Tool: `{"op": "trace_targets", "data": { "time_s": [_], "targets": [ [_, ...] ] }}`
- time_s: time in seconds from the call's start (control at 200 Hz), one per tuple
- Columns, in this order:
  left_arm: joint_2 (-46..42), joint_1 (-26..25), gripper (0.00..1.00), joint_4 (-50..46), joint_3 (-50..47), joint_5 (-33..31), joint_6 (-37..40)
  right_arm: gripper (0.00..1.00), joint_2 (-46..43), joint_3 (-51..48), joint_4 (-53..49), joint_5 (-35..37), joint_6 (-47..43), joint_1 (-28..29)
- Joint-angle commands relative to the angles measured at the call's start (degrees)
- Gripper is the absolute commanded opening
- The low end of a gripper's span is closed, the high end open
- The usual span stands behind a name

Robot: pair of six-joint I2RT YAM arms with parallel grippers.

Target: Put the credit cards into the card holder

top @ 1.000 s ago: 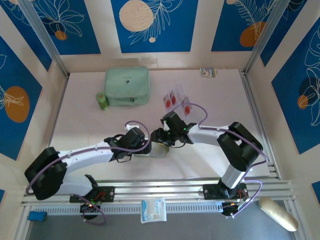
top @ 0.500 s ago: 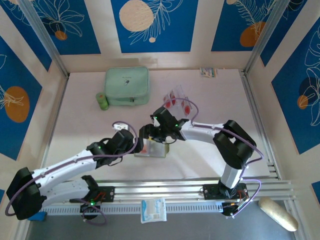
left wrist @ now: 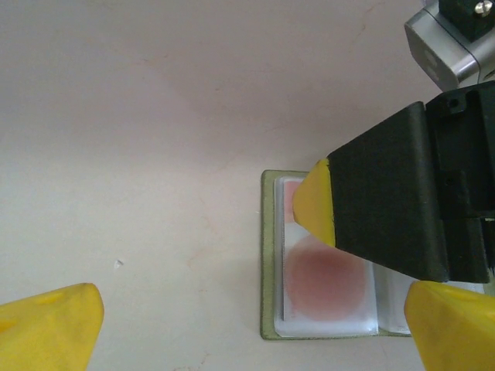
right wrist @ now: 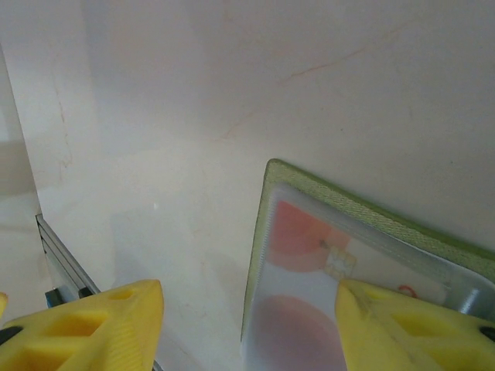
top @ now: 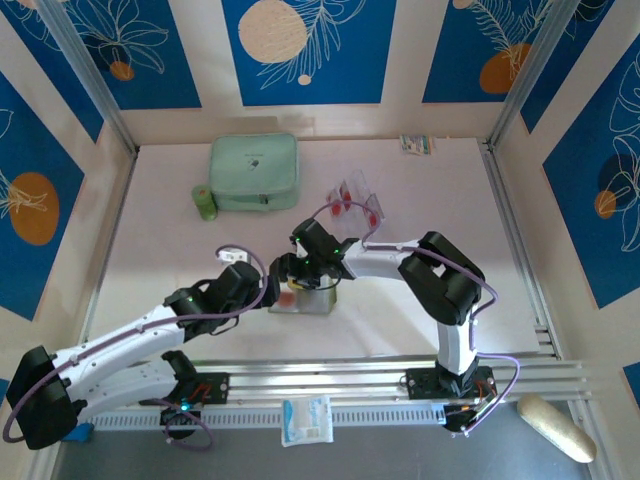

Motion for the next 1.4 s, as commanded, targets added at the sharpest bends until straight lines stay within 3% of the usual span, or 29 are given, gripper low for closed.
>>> {"op": "trace_targets", "data": {
  "time_s": [0.0,0.405,0.815,1.175,1.395],
  "targets": [
    [-0.39,0.59,1.00,-1.42,-0.90,-1.47,-0.79,0.61,-2.86,-0.73,0.40,-2.35,0.37,-0.60],
    [4.33,0.68,1.00,1.21,1.86,-0.92,1.03,0.60,-12.79,-6.21,-0.59,-1.47,-0.36,-3.82],
    [15.27,1.03,1.00,5.01,7.13,2.52,3.43,0.60,-26.32,-13.30,-21.64,17.08,-9.75,-5.30],
    [20.08,1.08,0.99,5.99,9.46,4.46,3.78,0.57,-23.95,-16.84,-20.54,17.08,-10.84,-5.26],
    [21.77,1.07,1.00,6.25,10.18,4.97,3.78,0.47,-21.17,-16.57,-19.03,16.79,-11.01,-5.53]
  ]
}}
